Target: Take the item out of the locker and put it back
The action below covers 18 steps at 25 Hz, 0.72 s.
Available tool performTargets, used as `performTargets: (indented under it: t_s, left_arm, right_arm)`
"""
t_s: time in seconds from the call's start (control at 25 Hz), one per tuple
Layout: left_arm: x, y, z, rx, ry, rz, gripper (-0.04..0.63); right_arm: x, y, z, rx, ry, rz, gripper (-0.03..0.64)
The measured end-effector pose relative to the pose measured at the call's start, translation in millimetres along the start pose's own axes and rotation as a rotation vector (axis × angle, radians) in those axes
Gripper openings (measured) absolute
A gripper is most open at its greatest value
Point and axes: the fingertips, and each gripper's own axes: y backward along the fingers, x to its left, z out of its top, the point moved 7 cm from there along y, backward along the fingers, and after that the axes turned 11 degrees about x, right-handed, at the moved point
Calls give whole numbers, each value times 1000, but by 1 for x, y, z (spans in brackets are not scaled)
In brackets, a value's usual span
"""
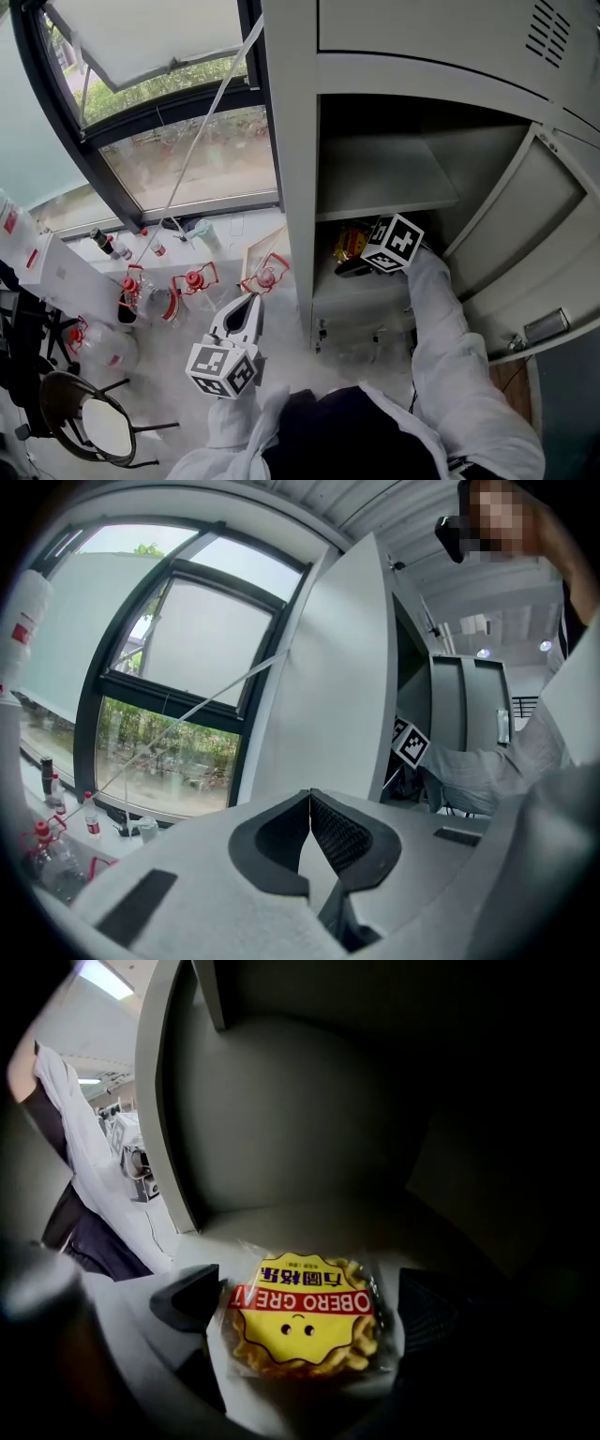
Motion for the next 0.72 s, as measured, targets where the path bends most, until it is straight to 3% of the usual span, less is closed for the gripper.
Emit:
performTargets:
  t_s: [0.2,0.72]
  left_arm:
    - [0,-6,2,1,-1,1,9]
    - [-10,-14,2,26,-26,-34,8]
  right_arm:
    - [-5,-5,-12,-49,-126,71,578]
    - [-2,-3,-14,-84,-127,65,558]
